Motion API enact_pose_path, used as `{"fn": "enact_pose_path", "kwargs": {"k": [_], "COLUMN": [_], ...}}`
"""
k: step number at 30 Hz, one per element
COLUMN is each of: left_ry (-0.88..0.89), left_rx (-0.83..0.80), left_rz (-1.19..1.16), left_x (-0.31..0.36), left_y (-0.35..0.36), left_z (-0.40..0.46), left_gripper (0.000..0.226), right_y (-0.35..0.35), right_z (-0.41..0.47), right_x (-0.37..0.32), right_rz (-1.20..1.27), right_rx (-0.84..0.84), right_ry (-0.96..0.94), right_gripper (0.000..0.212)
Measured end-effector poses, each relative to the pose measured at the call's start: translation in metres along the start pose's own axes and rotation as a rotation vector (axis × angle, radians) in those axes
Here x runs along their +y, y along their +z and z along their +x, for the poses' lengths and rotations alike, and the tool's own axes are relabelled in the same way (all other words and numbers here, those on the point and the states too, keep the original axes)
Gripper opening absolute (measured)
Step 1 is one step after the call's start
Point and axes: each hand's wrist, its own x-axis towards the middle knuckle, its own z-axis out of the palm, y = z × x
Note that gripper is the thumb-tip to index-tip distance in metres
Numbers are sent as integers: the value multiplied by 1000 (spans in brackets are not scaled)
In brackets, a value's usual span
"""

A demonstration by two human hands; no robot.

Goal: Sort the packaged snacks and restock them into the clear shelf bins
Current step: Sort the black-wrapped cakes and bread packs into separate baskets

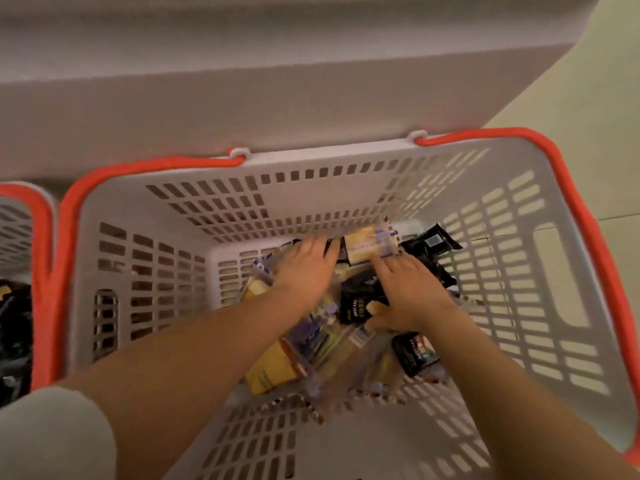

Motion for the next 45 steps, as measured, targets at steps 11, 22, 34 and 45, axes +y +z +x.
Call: {"fn": "enact_pose_path", "kwargs": {"k": [11, 22, 34, 45], "left_ry": [-146, -262, -151, -89], "left_rx": [162, 85, 147, 121], "left_rz": [-996, -1807, -924, -919], "left_x": [-9, 10, -9, -14], "left_y": [-11, -21, -14, -26], "left_z": [-40, -48, -39, -64], "left_gripper": [38, 37, 56, 68], "right_y": [-21, -45, -8, -19], "right_z": [-10, -30, 8, 14], "right_x": [-19, -64, 44, 16], "right_rz": [717, 1431, -220, -349], "right_rx": [163, 24, 121, -40], "right_ry": [225, -14, 248, 335], "right_gripper": [66, 32, 68, 42]}}
